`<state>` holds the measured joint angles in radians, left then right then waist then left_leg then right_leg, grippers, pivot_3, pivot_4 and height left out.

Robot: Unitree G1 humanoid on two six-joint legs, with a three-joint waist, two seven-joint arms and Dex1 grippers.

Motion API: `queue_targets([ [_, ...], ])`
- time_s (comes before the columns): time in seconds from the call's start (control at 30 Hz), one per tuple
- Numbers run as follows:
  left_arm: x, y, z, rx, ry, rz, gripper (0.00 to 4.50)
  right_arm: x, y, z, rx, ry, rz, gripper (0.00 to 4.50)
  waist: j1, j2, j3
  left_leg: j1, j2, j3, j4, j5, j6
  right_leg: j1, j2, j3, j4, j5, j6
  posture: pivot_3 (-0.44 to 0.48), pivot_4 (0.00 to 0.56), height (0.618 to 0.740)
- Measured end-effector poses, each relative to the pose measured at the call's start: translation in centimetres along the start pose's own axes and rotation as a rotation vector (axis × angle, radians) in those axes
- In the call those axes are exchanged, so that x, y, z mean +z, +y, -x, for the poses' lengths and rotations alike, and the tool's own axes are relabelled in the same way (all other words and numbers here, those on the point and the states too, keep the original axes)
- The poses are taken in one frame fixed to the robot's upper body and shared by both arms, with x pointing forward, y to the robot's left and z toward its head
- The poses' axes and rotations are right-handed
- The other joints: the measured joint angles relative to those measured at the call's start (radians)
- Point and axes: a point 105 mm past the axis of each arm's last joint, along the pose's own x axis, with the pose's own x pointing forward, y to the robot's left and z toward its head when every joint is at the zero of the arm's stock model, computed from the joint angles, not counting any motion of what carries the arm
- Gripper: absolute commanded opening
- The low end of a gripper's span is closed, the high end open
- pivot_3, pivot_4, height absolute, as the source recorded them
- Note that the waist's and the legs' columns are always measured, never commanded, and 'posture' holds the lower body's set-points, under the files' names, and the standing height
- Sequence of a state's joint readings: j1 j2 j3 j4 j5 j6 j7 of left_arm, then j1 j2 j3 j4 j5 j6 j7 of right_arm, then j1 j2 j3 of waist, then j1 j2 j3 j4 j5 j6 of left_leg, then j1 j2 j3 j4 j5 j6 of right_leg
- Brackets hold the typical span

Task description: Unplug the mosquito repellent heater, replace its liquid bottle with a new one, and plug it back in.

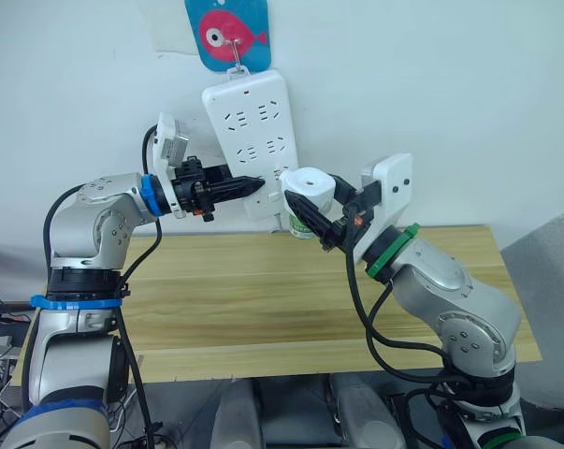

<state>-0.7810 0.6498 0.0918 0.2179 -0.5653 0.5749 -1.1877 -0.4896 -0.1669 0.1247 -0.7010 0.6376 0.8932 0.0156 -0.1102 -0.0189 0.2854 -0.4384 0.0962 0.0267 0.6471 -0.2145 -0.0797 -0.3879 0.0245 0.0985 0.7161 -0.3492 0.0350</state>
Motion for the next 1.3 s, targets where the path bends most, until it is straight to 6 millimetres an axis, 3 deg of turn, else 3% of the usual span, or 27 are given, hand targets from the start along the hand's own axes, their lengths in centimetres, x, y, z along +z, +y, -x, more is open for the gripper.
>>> queue_targets([
  [0.43, -0.3, 0.4, -0.4, 0.053, -0.004, 0.028, 1.31, -0.4, 0.6, -1.7, -0.05, 0.009, 0.066, 3.01, 0.0, -0.001, 0.0, 0.002, -0.001, -0.002, 0.001, 0.008, 0.0, 0.0, 0.001, -0.001, 0.005, 0.004, -0.003, -0.159, 0.256, 0.74],
  [0.87, -0.3, 0.4, 0.1, 0.096, -0.001, 0.038, 1.31, -1.2, 0.7, -2.3, -0.027, 0.077, 0.082, 3.01, -0.003, -0.001, 0.0, 0.004, 0.001, -0.002, -0.001, 0.011, -0.001, 0.0, 0.003, 0.0, 0.006, 0.006, -0.003, -0.149, 0.26, 0.74],
  [1.3, -0.5, 1.0, 0.8, 0.148, 0.0, 0.041, 1.31, -1.4, 1.0, -4.4, -0.019, 0.103, 0.075, 3.01, -0.024, -0.001, 0.0, 0.005, 0.004, -0.004, -0.002, 0.015, -0.001, -0.001, 0.008, 0.001, 0.007, 0.01, -0.001, -0.143, 0.257, 0.74],
])
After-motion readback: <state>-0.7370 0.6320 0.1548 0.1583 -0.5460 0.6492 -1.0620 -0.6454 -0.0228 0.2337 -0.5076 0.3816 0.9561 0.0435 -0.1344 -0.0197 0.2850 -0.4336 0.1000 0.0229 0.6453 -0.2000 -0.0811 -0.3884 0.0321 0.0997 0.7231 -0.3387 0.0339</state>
